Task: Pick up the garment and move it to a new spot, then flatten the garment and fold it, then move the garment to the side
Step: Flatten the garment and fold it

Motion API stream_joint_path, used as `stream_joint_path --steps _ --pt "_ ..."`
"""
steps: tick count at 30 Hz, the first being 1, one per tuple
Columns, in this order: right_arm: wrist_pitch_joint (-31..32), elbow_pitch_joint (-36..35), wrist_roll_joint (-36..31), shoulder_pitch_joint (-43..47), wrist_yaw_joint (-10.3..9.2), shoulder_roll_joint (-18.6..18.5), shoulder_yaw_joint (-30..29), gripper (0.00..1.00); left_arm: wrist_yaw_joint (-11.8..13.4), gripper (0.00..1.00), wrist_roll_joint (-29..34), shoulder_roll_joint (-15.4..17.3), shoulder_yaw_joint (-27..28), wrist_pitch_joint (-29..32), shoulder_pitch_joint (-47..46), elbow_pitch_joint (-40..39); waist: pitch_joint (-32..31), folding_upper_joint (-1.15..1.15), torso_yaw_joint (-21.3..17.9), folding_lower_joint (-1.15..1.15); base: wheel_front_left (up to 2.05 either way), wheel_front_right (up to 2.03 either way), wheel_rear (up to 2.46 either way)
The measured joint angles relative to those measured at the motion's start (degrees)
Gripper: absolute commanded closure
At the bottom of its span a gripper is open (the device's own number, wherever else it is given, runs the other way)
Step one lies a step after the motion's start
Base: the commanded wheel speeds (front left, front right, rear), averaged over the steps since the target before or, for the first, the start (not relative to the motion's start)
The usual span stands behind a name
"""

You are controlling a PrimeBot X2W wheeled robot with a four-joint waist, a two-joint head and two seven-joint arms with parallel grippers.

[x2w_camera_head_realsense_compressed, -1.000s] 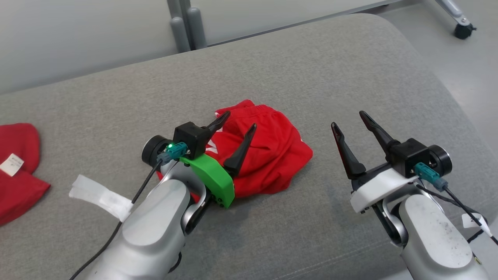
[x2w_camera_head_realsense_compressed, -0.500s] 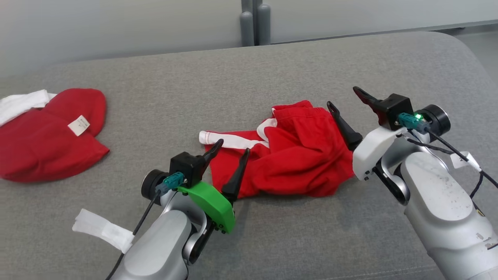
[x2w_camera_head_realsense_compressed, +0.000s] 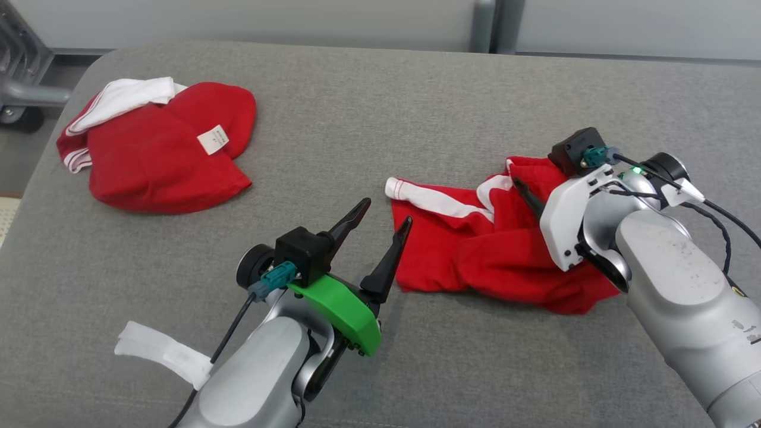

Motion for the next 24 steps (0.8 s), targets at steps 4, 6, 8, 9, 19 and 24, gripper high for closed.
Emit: stream_joint_path --steps 4,6,8,9,19,24 --pt "4.7 2.7 2.4 -1.2 0.00 -0.2 3.4 0.00 0.3 0.00 0.0 0.0 1.1 0.0 0.3 -0.6 1.1 0.00 2.7 0.00 0.00 0.00 0.00" --pt "6.8 4.0 3.2 -2.0 0.00 -0.1 4.4 0.00 0.6 0.00 0.0 0.0 2.2 0.0 0.4 -0.7 1.6 0.00 3.6 0.00 0.00 0.00 0.00" --pt "8.8 4.9 4.2 -2.6 0.00 0.0 5.2 0.00 0.9 0.00 0.2 0.1 3.1 0.0 0.9 -0.7 2.1 0.00 3.9 0.00 0.00 0.00 0.00" --pt "9.8 5.3 4.9 -2.9 0.00 0.0 5.8 0.00 0.9 0.00 0.4 0.1 3.4 0.0 1.3 -0.8 2.3 0.00 4.0 0.00 0.00 0.00 0.00" --pt "9.6 1.2 9.1 -4.7 0.00 -0.6 11.7 1.00 0.9 0.00 1.6 0.3 5.4 0.0 2.9 -1.2 1.6 0.00 0.6 0.00 0.00 0.00 0.00" --pt "2.3 -3.1 11.1 -4.9 0.00 -1.7 9.4 1.00 1.4 0.00 1.9 0.8 6.9 0.0 4.4 -1.5 0.8 0.00 -2.2 0.00 0.00 0.00 0.00"
